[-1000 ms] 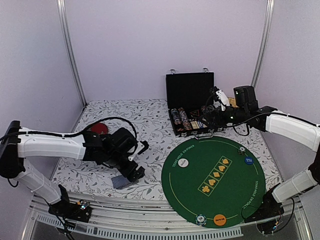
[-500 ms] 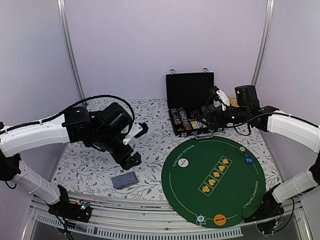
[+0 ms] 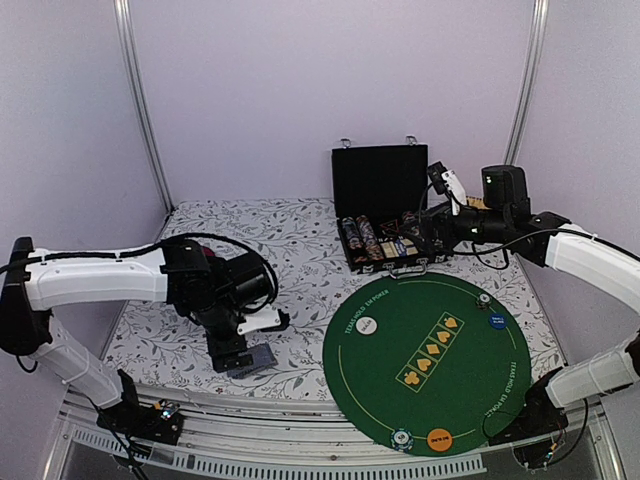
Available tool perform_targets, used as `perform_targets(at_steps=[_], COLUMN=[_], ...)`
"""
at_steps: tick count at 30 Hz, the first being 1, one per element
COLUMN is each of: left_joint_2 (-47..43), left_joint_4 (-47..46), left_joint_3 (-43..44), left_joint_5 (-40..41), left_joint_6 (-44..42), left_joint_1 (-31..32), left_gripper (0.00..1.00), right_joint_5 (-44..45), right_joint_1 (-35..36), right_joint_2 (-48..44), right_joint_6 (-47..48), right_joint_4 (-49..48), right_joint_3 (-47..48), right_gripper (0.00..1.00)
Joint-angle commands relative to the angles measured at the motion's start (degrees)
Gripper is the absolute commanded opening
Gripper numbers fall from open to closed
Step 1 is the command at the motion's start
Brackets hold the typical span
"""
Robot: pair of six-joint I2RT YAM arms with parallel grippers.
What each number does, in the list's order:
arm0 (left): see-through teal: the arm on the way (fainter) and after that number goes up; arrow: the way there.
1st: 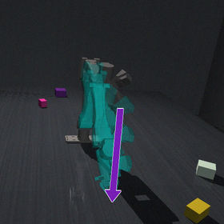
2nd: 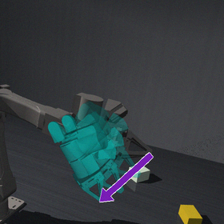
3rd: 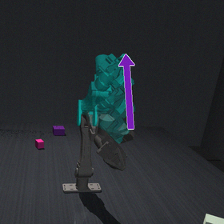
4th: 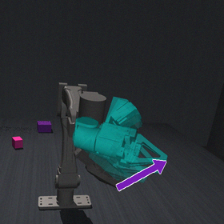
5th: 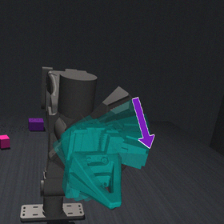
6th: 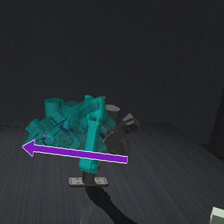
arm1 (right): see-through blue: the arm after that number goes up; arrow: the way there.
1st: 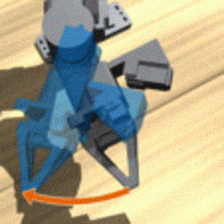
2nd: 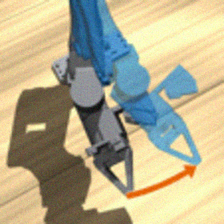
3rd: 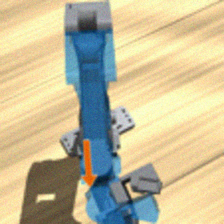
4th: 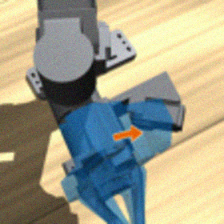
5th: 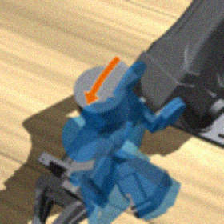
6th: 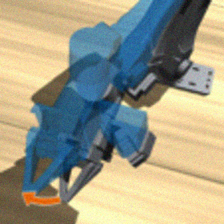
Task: Distribute texas hold em gaming equipment
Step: Move the poker card to the center of the board.
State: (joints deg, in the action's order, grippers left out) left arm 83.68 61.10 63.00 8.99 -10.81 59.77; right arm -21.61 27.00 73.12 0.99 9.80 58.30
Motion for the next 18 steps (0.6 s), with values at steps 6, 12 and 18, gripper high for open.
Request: perform_targets(at_steps=[6,12,18], left_joint_2=[2.66,5.0,6.52], left_joint_4=[-8.6,-12.06,-15.56], left_joint_3=[-6.84,-8.94,-11.27], left_joint_5=[-3.39,-3.88,-3.64], left_joint_6=[-3.74,-4.75,-6.14], left_joint_1=[-2.79,-4.65,-6.72], left_gripper=[0.98,0.98,0.98], right_joint_5=[0.11,0.6,0.69], right_joint_1=[0.59,0.59,0.78], right_joint_2=[0.9,1.16,2.06], right_joint_6=[-0.38,-0.13,-0.13], right_joint_4=[-0.22,-0.18,-0.09], right_joint_3=[-0.66,-0.74,-0.6], right_gripper=[0.99,0.99,0.99])
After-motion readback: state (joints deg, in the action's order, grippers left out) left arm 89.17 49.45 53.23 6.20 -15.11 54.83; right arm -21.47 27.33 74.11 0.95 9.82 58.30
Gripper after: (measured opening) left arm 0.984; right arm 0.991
